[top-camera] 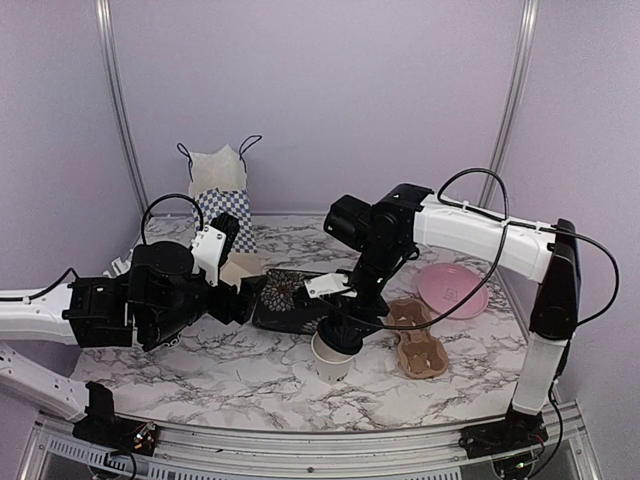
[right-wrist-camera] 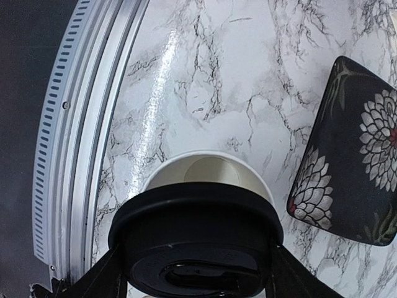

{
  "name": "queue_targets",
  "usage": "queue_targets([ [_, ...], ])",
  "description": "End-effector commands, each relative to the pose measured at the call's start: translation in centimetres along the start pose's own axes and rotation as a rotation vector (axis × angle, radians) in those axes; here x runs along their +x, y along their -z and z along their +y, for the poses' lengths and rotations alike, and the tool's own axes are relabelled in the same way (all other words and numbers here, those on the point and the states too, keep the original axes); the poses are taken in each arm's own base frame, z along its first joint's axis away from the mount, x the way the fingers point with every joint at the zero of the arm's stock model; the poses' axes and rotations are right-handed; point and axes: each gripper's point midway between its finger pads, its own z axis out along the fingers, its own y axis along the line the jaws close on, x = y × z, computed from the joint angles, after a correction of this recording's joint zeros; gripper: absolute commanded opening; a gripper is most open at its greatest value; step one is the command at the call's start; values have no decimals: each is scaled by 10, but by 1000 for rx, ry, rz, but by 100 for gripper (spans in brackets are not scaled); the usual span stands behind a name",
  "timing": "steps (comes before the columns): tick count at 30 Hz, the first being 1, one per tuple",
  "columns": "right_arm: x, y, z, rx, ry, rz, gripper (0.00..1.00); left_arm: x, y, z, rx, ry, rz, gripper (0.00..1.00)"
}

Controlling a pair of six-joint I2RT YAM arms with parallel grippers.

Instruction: Pack the takeout coffee

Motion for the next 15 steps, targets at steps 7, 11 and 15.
queue_targets([
  [7,-7,-2,-3,13,7,10,65,-6,5,4,-2,28,-32,88],
  [11,-7,-6,-4,13,1,14,65,-7,6,4,-2,27,-36,88],
  [15,-7,-10,-5,10,-5,26,65,-5,5,3,0,26,-32,88],
])
